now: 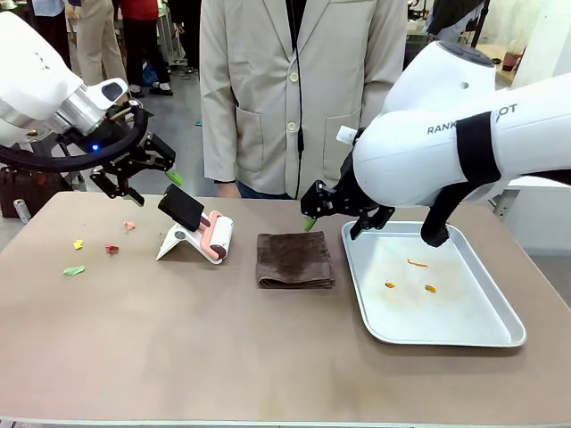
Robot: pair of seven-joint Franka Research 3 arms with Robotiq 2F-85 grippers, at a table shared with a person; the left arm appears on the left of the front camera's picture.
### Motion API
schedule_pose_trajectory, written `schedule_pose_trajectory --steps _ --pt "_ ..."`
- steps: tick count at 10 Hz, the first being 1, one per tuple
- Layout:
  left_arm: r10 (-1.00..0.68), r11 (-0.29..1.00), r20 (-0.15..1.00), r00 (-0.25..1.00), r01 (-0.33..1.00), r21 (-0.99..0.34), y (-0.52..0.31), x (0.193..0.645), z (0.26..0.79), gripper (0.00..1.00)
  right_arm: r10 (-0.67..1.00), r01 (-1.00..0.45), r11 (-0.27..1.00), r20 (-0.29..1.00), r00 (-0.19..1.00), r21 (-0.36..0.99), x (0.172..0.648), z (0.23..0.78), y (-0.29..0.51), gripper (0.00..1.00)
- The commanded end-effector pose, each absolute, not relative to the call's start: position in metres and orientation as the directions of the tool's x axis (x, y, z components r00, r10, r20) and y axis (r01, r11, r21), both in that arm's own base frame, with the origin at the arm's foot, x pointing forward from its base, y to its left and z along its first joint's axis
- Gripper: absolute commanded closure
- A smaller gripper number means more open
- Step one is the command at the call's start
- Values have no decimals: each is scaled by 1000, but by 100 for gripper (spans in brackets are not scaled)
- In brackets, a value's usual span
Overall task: Clean the surface of the table.
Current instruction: Hold the Lint Roller with your left hand and the towel with your right hand.
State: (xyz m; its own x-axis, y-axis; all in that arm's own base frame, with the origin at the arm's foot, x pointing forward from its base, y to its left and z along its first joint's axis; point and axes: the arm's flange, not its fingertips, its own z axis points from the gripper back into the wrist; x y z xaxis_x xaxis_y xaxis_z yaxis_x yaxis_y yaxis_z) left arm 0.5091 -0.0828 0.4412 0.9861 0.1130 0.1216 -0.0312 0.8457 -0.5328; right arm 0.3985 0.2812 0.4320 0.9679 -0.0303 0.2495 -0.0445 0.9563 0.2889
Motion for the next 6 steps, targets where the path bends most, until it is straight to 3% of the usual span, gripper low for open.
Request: schedule_pose_trajectory --steps 1,6 --pt "103 811 113 988 -18 -585 -85 525 434 0 -56 -12 956 223 973 292 405 436 287 0" --pt "89 827 106 990 -15 -562 -76 540 415 0 -51 -14 952 205 977 306 408 435 283 0"
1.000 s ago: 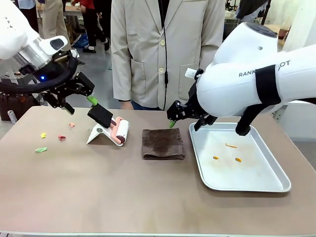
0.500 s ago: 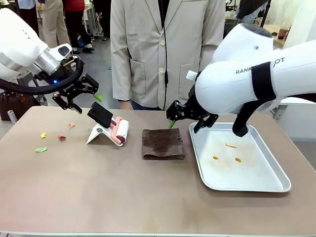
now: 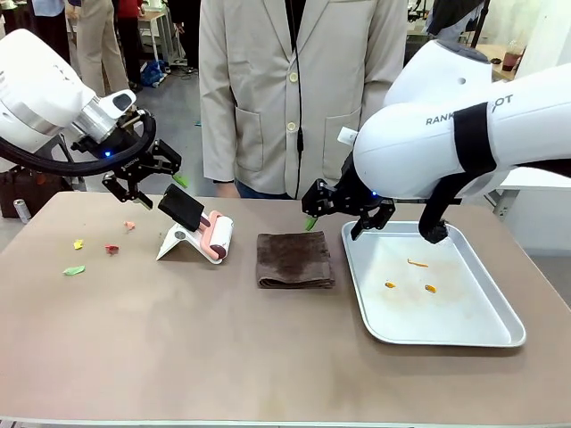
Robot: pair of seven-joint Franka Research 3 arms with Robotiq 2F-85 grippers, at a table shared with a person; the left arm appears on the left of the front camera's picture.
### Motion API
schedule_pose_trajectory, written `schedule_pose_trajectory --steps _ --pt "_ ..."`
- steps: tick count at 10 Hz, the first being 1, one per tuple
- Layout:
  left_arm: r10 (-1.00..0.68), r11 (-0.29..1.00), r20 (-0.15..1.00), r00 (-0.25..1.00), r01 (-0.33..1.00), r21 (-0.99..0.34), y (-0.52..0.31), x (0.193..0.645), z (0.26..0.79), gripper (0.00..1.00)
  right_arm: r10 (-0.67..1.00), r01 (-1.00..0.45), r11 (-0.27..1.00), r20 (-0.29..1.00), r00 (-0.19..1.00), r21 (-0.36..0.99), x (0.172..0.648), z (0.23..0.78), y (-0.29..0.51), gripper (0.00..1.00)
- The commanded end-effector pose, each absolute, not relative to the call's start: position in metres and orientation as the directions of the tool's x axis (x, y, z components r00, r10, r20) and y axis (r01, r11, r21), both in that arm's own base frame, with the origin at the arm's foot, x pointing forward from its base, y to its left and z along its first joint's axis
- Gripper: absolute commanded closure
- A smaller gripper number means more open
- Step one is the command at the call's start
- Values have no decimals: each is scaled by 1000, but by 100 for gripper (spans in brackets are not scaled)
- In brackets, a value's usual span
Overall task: Clean the surface of the table.
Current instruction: Hold the Lint Roller with your left hand and the towel with your right hand.
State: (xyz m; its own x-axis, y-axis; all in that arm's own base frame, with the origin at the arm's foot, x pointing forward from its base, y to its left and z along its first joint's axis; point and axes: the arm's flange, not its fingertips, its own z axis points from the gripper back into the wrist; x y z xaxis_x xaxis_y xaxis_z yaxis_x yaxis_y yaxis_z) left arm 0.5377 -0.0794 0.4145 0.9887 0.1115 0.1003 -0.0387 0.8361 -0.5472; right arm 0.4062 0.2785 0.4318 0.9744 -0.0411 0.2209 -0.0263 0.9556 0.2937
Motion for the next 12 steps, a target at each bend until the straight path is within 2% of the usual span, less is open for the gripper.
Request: schedule_pose_trajectory --steps 1,2,3,8,10,12 --pt "88 820 101 991 -15 -572 -73 542 410 0 -52 -12 951 200 978 309 409 435 282 0" --pt "114 819 67 991 -56 -571 -69 543 408 0 -30 -27 960 198 980 279 408 437 279 0" --pt "106 836 98 989 -35 -548 -78 538 412 0 -42 -25 955 219 975 294 406 431 278 0" --pt "105 835 88 991 -39 -548 -77 538 408 0 -41 -23 957 211 977 291 406 430 277 0" --pt "25 786 31 999 0 -618 -78 542 404 0 -92 46 958 151 984 284 436 412 290 0" --pt "18 770 12 1000 -6 -638 -72 543 399 0 -103 64 961 136 985 269 452 399 300 0"
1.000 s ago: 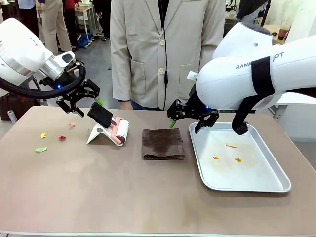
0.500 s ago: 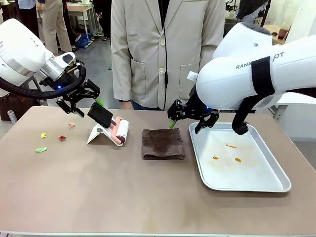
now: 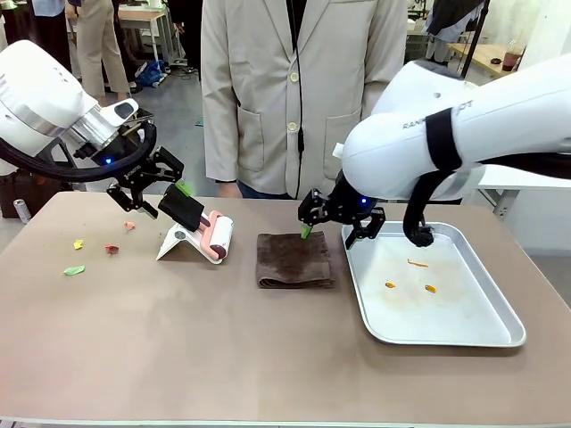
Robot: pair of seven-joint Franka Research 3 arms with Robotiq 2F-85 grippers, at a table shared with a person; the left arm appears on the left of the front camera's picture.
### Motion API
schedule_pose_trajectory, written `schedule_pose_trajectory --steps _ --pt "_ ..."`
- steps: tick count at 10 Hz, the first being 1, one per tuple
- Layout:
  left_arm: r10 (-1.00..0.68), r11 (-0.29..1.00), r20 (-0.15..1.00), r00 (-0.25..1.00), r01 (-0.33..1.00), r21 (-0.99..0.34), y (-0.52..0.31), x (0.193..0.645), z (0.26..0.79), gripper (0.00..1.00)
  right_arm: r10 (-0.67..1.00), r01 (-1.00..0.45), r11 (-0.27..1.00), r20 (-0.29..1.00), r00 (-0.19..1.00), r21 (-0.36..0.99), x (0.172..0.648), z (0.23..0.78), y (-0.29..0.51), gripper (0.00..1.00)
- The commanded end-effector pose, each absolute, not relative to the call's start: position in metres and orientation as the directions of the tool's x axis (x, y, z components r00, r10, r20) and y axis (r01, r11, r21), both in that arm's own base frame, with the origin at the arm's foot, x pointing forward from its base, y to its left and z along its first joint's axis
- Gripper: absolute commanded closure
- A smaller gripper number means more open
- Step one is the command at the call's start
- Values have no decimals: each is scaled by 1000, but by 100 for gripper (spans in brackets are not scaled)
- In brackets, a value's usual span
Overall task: Clean the surface of the table.
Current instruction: Hold the Lint Roller with your left hand and the towel with your right hand.
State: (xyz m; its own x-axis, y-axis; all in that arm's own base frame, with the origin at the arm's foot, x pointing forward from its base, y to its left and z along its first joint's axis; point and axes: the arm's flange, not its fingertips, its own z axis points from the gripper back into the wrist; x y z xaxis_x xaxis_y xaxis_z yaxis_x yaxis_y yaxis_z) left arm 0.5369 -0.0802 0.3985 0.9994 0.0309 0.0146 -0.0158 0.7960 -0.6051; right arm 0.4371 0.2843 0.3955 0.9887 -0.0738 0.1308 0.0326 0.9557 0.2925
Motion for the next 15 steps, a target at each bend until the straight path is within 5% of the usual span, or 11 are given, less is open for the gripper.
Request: schedule_pose_trajectory --steps 1,15 --pt "19 762 17 1000 -4 -647 -70 542 398 0 -98 64 966 126 987 250 457 394 305 0" --pt "-34 681 29 999 44 -731 -73 548 384 0 -77 81 996 121 990 -30 525 309 346 0"
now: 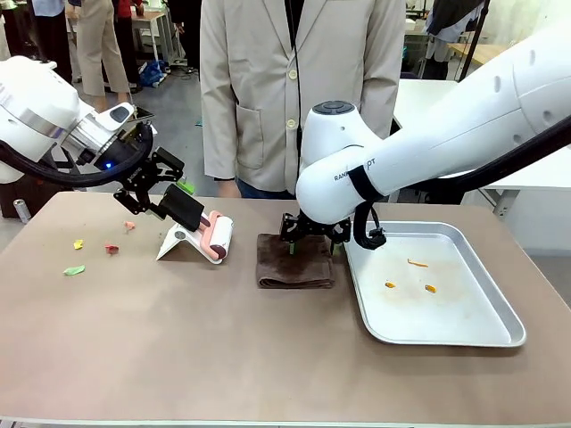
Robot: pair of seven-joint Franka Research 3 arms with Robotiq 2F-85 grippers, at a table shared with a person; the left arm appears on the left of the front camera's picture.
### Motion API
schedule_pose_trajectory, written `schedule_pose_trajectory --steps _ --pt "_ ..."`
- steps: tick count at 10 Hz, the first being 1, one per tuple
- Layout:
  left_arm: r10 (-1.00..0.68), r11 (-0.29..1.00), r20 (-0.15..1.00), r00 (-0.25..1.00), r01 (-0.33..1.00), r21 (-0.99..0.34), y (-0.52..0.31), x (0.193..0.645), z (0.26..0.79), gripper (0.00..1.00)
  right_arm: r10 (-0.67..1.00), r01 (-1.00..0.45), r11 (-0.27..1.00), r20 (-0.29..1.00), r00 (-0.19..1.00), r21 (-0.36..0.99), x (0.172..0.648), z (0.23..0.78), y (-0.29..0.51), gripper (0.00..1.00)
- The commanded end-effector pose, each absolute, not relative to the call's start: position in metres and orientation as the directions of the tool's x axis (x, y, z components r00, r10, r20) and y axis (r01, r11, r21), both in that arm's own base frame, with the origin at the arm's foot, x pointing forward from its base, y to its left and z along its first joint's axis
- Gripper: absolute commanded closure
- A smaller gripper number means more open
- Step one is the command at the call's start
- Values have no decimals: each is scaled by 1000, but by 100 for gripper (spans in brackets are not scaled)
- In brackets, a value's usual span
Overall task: Clean the surface of the table.
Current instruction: Hold the Lint Roller with your left hand and the towel with your right hand.
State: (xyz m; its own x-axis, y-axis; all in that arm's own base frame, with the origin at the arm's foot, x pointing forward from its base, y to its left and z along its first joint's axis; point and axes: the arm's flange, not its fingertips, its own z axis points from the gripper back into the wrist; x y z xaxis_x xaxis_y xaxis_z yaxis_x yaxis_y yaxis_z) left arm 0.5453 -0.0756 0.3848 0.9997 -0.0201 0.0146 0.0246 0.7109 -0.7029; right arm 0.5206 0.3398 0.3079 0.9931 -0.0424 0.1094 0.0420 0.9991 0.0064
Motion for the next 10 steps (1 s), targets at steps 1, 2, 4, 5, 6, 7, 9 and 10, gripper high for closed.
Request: schedule_pose_trajectory --steps 1,2,4,5,6,7,9,10 --pt "-33 680 28 999 43 -732 -74 548 385 0 -80 85 996 115 990 -38 526 307 347 0" --pt "-36 680 29 999 46 -732 -75 547 384 0 -74 78 996 107 991 -39 526 305 347 0" --pt "-42 677 29 999 50 -734 -77 547 383 0 -76 81 996 106 991 -44 526 304 347 0" --pt "-39 682 26 999 46 -730 -77 547 382 0 -79 84 995 104 991 -46 526 304 346 0" --pt "-38 684 23 999 43 -728 -77 547 381 0 -79 84 995 101 992 -45 526 304 346 0" --pt "-37 681 22 999 41 -732 -76 548 380 0 -78 82 996 97 992 -42 526 303 346 0" --pt "-17 676 28 999 33 -736 -75 549 379 0 -83 87 996 93 992 -38 527 303 346 0" --pt "12 673 48 999 28 -739 -74 550 379 0 -81 84 996 91 993 -37 527 303 346 0"
